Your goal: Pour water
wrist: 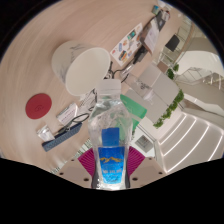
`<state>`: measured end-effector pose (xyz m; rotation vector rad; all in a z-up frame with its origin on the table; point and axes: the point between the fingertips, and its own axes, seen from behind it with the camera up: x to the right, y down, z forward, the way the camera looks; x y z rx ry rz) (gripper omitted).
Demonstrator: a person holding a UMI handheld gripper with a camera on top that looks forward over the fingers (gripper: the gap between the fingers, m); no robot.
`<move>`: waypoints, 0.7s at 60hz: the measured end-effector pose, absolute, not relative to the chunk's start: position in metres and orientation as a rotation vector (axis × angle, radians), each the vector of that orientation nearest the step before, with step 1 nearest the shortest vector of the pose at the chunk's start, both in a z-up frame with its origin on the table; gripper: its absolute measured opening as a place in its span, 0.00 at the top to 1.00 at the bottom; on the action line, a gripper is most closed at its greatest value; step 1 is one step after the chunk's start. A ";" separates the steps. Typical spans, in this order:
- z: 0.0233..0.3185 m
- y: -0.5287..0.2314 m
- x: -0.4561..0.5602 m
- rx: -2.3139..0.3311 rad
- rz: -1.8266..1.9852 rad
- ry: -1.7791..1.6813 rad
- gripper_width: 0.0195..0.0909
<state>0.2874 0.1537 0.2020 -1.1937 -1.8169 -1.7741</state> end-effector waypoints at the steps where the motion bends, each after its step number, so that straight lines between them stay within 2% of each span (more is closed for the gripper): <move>1: 0.203 0.154 0.287 -1.228 -1.744 -1.783 0.76; 6: 0.225 0.159 0.278 -1.409 -1.560 -1.496 0.76; 15: 0.289 0.147 0.274 -1.619 -0.980 -0.696 0.73; 18: 0.291 0.156 0.277 -1.670 -0.719 -0.468 0.71; 22: 0.275 0.145 0.273 -1.680 -0.374 -0.191 0.68; 26: 0.230 0.136 0.277 -1.687 -0.128 -0.077 0.67; 34: 0.170 0.137 0.299 -1.775 -0.020 -0.016 0.67; 35: 0.150 0.132 0.291 -1.774 -0.012 -0.008 0.67; 37: 0.145 0.134 0.293 -1.779 -0.012 -0.034 0.67; 39: 0.161 0.137 0.303 -1.790 -0.025 -0.075 0.67; 41: 0.122 0.131 0.301 -1.772 -0.007 -0.062 0.67; 42: 0.136 0.131 0.303 -1.791 -0.002 -0.070 0.67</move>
